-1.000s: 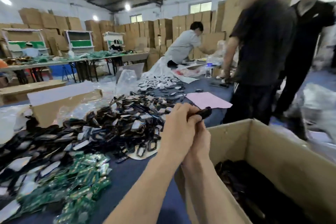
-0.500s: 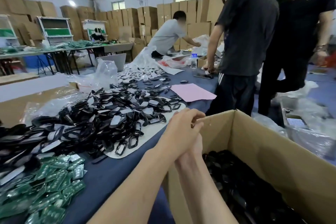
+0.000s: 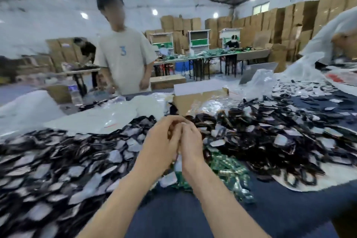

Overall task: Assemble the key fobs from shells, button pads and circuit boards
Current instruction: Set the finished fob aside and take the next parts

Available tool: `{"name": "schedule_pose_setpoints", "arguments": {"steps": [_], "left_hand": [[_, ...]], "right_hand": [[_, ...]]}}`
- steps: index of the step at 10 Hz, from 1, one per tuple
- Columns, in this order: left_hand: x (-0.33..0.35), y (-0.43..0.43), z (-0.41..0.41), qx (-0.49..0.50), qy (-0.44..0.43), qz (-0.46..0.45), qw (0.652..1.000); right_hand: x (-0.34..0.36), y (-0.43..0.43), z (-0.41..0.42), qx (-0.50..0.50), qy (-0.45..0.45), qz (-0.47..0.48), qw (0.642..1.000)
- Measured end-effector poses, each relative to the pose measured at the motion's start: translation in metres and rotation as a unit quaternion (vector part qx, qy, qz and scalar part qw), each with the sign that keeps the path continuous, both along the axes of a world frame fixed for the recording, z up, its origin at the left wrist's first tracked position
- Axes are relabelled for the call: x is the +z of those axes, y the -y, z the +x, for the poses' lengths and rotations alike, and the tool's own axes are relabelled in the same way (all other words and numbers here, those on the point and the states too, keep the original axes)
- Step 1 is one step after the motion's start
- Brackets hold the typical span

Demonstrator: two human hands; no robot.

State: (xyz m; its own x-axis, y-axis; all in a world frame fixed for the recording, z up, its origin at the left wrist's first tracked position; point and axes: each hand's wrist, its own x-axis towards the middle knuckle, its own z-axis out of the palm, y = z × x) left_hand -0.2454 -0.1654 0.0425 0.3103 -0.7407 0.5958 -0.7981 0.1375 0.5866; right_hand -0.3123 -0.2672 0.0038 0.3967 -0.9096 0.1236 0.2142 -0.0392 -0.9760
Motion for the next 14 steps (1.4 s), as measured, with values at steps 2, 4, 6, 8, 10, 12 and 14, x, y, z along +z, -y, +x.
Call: {"name": "schedule_pose_setpoints", "arguments": {"steps": [2, 4, 6, 8, 10, 12, 14], "left_hand": [[-0.032, -0.057, 0.114, 0.143, -0.018, 0.118, 0.983], [-0.046, -0.082, 0.176, 0.202, -0.029, 0.212, 0.956], [-0.051, -0.082, 0.202, 0.216, -0.026, 0.242, 0.946], [-0.039, -0.095, 0.231, 0.248, -0.057, 0.233, 0.938], [-0.021, -0.137, 0.267, 0.316, -0.032, 0.248, 0.915], [-0.017, -0.179, 0.291, 0.354, -0.004, 0.305, 0.884], [-0.022, -0.195, 0.299, 0.355, -0.005, 0.324, 0.877]], "right_hand": [[-0.001, -0.048, 0.096, 0.062, -0.049, -0.065, 0.995], [-0.010, -0.043, 0.126, 0.052, -0.122, -0.070, 0.989], [-0.014, -0.030, 0.136, 0.029, -0.155, -0.065, 0.985], [-0.016, -0.034, 0.158, 0.042, -0.193, -0.100, 0.975], [-0.010, -0.071, 0.199, 0.097, -0.180, -0.170, 0.964], [-0.008, -0.101, 0.229, 0.176, -0.229, -0.226, 0.930], [-0.016, -0.118, 0.248, 0.197, -0.398, -0.381, 0.811]]}}
